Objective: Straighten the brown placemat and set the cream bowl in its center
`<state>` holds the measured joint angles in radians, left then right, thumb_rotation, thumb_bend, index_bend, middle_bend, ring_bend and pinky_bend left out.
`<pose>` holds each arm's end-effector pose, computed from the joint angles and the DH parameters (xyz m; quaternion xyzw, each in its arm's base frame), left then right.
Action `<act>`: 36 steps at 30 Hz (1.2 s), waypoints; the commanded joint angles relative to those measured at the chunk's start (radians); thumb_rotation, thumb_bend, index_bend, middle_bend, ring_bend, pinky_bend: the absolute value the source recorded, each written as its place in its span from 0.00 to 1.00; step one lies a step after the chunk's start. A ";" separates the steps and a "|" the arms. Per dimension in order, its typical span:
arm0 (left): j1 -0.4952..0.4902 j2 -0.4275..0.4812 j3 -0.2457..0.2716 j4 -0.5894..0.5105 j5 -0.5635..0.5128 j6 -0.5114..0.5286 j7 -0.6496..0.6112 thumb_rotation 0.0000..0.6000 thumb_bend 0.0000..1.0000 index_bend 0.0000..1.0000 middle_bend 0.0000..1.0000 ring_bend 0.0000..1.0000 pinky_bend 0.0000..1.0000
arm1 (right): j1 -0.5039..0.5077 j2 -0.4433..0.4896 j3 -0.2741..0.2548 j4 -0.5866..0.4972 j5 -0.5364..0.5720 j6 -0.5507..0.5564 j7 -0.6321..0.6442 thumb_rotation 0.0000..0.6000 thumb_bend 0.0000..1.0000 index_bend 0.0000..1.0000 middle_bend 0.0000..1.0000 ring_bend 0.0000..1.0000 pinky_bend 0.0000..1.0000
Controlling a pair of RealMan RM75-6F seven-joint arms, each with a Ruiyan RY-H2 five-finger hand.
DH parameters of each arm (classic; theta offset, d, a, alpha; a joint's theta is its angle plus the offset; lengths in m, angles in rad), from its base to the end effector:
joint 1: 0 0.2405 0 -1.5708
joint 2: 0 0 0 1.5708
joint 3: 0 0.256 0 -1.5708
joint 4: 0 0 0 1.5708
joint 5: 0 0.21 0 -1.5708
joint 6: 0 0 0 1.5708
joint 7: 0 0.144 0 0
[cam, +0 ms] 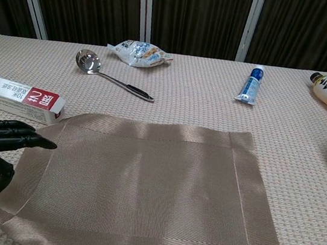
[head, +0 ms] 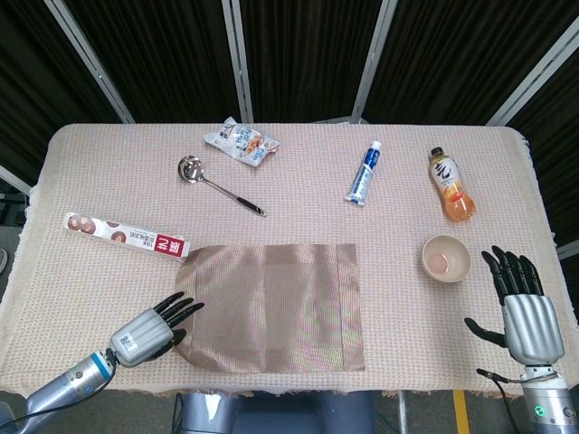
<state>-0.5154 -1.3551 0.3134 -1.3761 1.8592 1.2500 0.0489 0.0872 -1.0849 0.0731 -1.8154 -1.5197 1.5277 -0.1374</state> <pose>-0.2582 0.1980 0.0184 -0.8776 -0.2380 -0.3172 0.2694 -0.2651 -0.1825 0.1616 0.5860 -0.3730 0.4228 0.5820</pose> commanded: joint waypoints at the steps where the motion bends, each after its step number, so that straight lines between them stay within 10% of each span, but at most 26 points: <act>1: 0.003 0.005 -0.001 -0.005 0.003 -0.003 0.005 1.00 0.23 0.41 0.00 0.00 0.00 | -0.001 0.001 -0.001 0.000 -0.002 0.000 0.001 1.00 0.00 0.00 0.00 0.00 0.00; 5: 0.003 0.017 0.004 -0.013 0.012 0.000 -0.035 1.00 0.00 0.00 0.00 0.00 0.00 | -0.003 0.003 -0.001 -0.001 -0.005 0.003 0.003 1.00 0.00 0.00 0.00 0.00 0.00; 20: 0.062 0.161 -0.102 -0.075 -0.027 0.272 -0.167 1.00 0.00 0.00 0.00 0.00 0.00 | 0.012 0.004 0.005 0.007 0.034 -0.049 0.007 1.00 0.00 0.00 0.00 0.00 0.00; 36: -0.020 -0.004 -0.263 0.292 -0.399 -0.129 -0.237 1.00 0.00 0.00 0.00 0.00 0.00 | 0.094 -0.038 0.015 0.109 0.129 -0.225 -0.020 1.00 0.00 0.00 0.00 0.00 0.00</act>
<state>-0.5100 -1.2984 0.0827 -1.1654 1.5104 1.1913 -0.1597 0.1691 -1.1138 0.0837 -1.7235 -1.4034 1.3210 -0.1482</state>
